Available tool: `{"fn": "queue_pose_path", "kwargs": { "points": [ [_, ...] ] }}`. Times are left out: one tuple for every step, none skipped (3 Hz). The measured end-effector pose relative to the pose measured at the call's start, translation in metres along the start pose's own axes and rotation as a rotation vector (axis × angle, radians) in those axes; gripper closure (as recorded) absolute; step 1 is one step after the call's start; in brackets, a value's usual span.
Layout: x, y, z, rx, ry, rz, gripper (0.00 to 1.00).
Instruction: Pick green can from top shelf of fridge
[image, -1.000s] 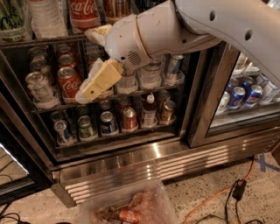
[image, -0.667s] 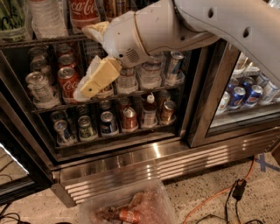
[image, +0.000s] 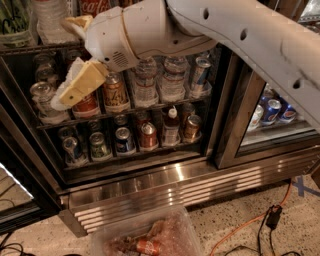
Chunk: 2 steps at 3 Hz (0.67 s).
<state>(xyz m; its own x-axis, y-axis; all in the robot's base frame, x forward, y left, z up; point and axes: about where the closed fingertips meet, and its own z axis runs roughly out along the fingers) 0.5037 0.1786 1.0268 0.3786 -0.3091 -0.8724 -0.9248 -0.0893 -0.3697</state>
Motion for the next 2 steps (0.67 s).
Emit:
{"fn": "queue_pose_path", "kwargs": {
  "points": [
    [-0.003, 0.000, 0.020, 0.016, -0.043, 0.034, 0.00],
    [0.001, -0.002, 0.055, 0.034, -0.112, 0.085, 0.00]
  ]
}}
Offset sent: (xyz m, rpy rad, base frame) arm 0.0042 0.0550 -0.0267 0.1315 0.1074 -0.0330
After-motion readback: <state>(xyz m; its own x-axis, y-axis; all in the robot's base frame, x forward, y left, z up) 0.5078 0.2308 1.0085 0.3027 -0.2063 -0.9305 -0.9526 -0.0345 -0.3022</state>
